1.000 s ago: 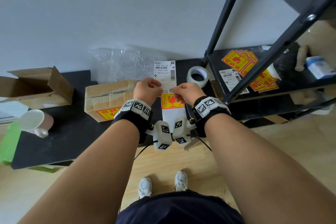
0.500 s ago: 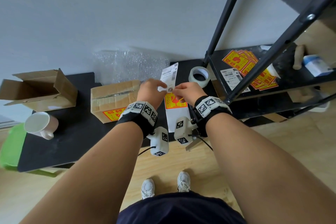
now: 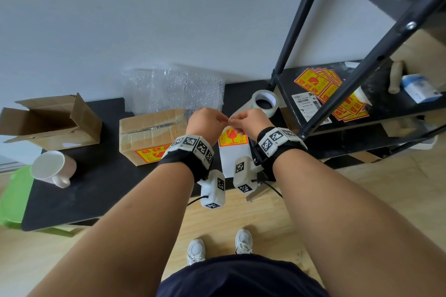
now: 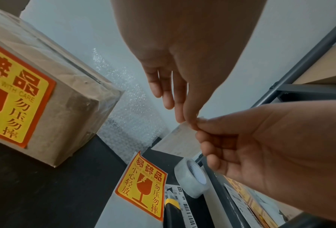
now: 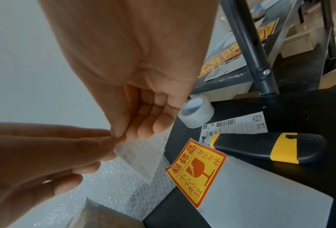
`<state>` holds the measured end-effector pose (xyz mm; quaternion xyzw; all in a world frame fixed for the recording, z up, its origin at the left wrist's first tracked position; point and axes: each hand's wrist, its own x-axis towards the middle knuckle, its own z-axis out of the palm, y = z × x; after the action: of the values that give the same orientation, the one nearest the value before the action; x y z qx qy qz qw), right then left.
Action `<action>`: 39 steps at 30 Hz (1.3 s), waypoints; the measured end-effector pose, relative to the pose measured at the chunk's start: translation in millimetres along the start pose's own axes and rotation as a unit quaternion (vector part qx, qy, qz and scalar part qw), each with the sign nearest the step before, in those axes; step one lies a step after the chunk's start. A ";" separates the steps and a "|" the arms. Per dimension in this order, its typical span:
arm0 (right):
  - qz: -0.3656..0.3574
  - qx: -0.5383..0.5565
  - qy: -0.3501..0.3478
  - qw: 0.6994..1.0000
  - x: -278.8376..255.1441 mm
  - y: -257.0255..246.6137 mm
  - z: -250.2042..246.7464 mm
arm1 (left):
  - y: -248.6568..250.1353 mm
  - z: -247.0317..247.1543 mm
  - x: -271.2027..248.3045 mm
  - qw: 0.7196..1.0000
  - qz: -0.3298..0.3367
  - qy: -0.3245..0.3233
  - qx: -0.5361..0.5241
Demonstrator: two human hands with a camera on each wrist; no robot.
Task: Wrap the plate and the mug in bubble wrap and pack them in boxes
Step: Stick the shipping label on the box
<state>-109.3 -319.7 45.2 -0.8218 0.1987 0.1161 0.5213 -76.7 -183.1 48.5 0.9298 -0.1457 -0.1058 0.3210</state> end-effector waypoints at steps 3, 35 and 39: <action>0.010 0.023 0.001 1.000 3.1 -2.9 0.8 | 0.6 -0.5 1.6 1.000 -0.005 -0.004 0.006; 0.055 0.096 -0.015 0.994 5.7 -4.4 -12.6 | 7.9 -0.6 6.1 0.991 0.083 -0.004 0.105; 0.039 0.107 0.000 0.993 3.3 -3.7 -12.6 | 10.7 -0.9 4.8 0.989 0.098 0.001 0.114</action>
<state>-104.9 -330.3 52.3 -0.7527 0.2417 0.1147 0.6016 -74.2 -192.3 55.4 0.9418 -0.2465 -0.0559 0.2218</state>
